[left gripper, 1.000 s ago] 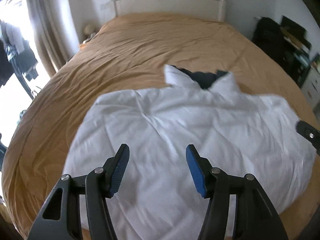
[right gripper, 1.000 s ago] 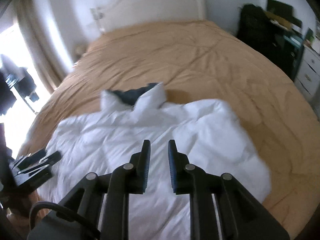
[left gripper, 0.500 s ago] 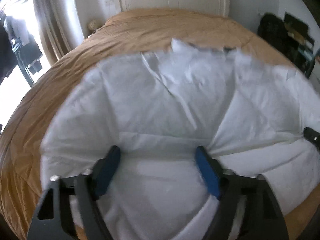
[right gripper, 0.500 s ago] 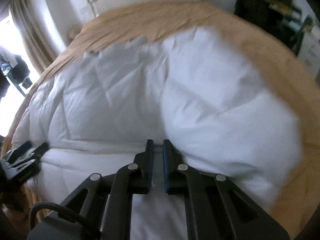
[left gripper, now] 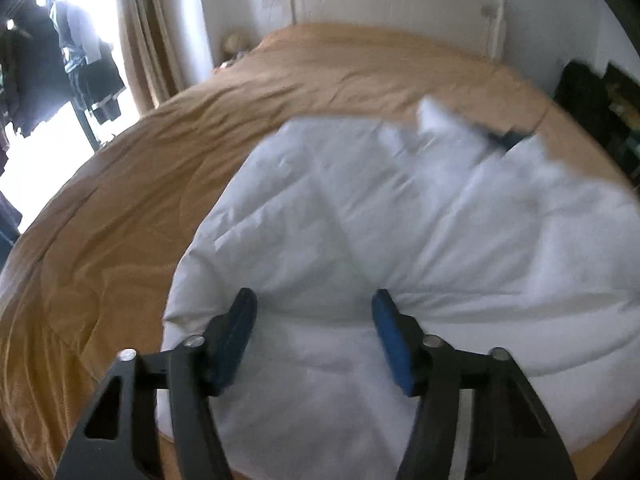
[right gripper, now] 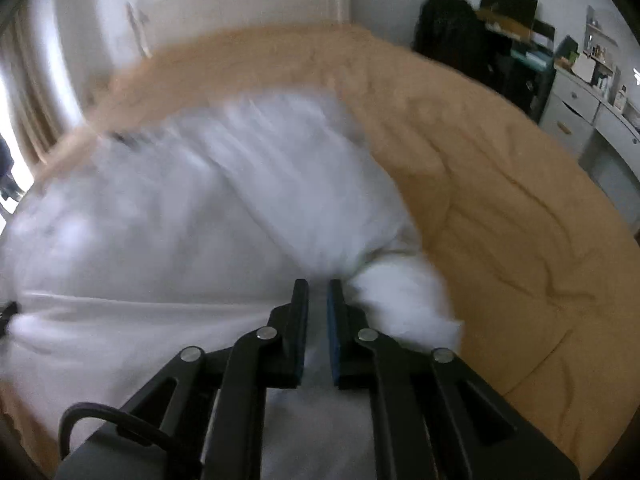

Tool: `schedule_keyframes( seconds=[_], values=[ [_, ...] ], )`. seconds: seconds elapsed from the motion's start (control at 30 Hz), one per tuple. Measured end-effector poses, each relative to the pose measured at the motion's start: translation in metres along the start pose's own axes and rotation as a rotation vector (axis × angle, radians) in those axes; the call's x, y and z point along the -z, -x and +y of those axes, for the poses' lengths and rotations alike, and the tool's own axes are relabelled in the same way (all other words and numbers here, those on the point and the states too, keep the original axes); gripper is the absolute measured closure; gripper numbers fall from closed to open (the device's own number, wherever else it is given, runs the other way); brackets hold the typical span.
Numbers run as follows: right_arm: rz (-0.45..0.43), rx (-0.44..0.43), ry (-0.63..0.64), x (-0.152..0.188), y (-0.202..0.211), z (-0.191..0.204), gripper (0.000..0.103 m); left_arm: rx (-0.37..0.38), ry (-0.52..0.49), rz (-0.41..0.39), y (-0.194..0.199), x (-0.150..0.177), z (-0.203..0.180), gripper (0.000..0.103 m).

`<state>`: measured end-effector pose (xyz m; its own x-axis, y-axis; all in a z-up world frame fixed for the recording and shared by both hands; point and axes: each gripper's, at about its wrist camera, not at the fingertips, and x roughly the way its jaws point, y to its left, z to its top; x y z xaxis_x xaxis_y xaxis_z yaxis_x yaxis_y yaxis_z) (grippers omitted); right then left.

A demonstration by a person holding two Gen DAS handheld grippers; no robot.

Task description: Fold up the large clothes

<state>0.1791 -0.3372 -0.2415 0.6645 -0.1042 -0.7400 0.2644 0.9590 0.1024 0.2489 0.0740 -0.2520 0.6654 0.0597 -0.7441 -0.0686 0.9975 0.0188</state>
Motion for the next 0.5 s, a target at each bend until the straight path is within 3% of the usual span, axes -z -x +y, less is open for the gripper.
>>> schedule_keyframes(
  seconds=[0.13,0.2,0.27,0.3,0.37,0.43,0.5],
  values=[
    [-0.121,-0.128,0.065,0.018,0.041,0.054,0.094,0.126,-0.036,-0.053,0.024,0.010,-0.042,0.042],
    [-0.106,-0.179,0.108,0.034,0.035,0.083,0.094,0.123,-0.105,-0.054,0.020,0.020,-0.069,0.042],
    [-0.088,-0.152,0.155,0.047,0.021,0.100,0.094,0.084,-0.142,-0.043,0.006,0.033,-0.082,0.040],
    [-0.099,-0.129,0.186,0.053,0.014,0.102,0.094,0.078,-0.140,-0.046,0.001,0.034,-0.078,0.030],
    [-0.098,-0.103,0.221,0.055,0.005,0.093,0.094,0.078,-0.083,-0.020,-0.012,0.031,-0.056,0.021],
    [-0.074,-0.091,0.166,0.046,-0.004,0.064,0.095,0.037,-0.016,-0.011,-0.024,0.023,-0.021,0.021],
    [-0.074,-0.007,0.130,0.039,-0.010,0.032,0.095,-0.042,0.023,-0.016,-0.032,0.020,0.014,0.021]
  ],
)
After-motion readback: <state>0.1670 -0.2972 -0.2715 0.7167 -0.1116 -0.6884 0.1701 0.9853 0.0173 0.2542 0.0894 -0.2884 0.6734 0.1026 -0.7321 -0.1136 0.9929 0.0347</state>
